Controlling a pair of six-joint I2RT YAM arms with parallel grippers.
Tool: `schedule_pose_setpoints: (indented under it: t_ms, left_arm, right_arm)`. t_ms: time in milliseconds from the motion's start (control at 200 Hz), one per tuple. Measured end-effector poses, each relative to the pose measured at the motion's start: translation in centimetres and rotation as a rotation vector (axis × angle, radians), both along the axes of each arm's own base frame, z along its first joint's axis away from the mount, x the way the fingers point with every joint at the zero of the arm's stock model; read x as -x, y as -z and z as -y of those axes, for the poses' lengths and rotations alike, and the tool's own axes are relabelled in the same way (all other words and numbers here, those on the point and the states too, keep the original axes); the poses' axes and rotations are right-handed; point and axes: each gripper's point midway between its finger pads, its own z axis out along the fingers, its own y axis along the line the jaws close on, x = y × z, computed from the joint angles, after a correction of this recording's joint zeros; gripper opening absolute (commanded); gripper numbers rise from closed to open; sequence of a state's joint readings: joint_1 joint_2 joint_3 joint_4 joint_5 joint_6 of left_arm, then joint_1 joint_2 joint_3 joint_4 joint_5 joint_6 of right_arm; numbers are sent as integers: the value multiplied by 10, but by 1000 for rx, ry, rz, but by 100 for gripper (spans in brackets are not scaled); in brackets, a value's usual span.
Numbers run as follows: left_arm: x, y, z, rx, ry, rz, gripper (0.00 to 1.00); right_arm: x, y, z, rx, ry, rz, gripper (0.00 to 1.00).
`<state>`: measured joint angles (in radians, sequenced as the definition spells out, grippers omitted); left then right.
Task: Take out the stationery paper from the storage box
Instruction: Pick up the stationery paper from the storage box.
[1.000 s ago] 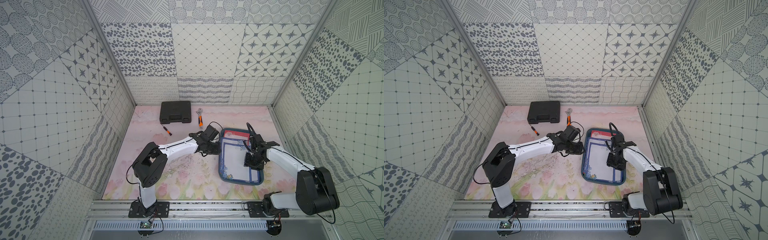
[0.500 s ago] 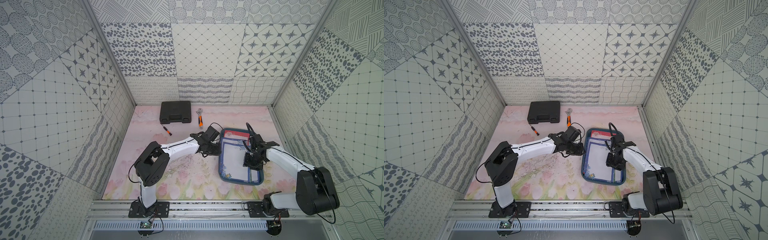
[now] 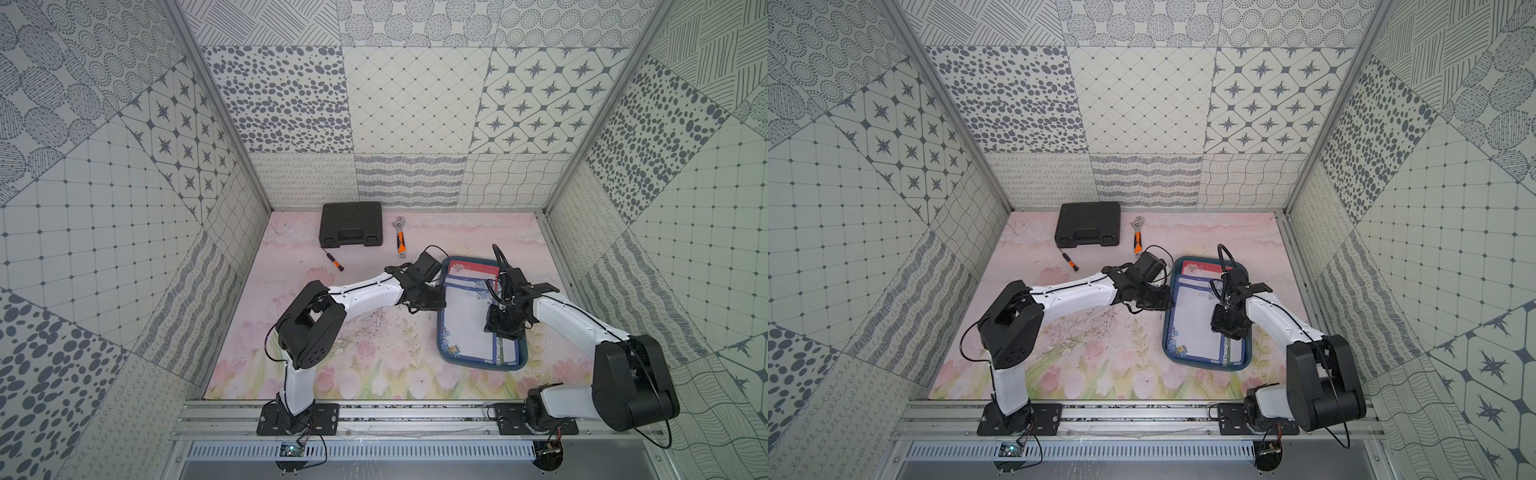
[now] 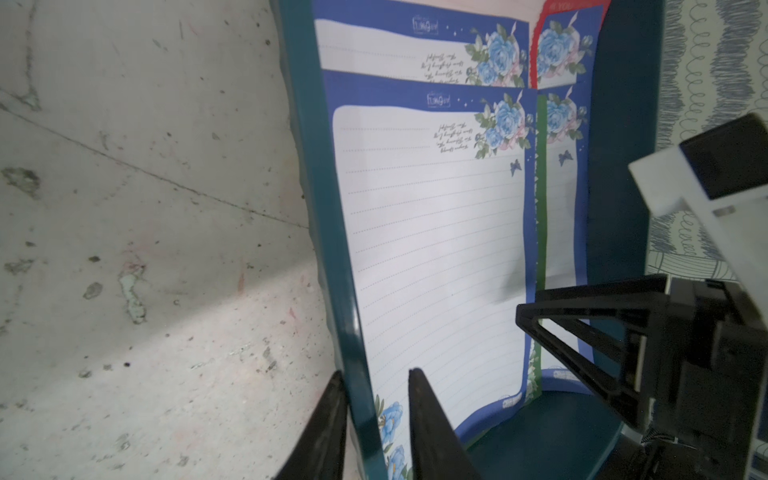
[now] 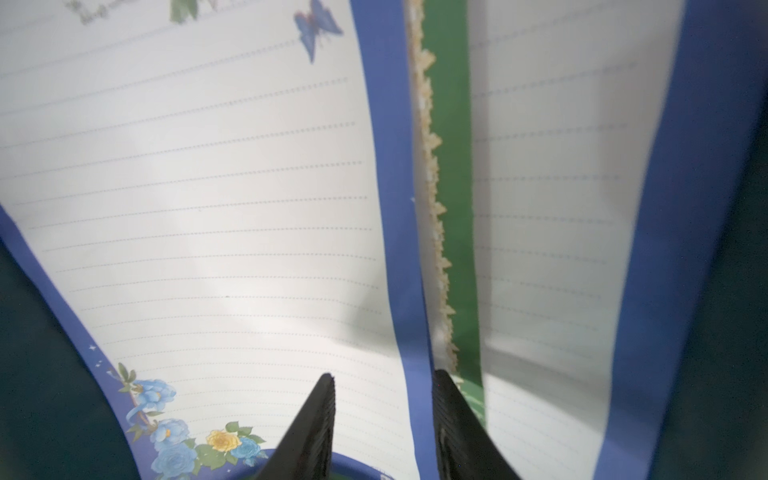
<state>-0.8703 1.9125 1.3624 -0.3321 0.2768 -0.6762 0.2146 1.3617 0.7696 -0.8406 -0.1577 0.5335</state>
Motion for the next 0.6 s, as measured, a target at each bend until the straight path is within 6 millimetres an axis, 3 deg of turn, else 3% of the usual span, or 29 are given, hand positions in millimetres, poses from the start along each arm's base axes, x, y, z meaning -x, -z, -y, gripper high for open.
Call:
schedule_pose_setpoints:
  t_ms: [600]
  left_arm:
    - [-1, 13, 2, -17, 3, -20, 20]
  right_arm:
    - [-6, 3, -20, -130, -12, 29, 41]
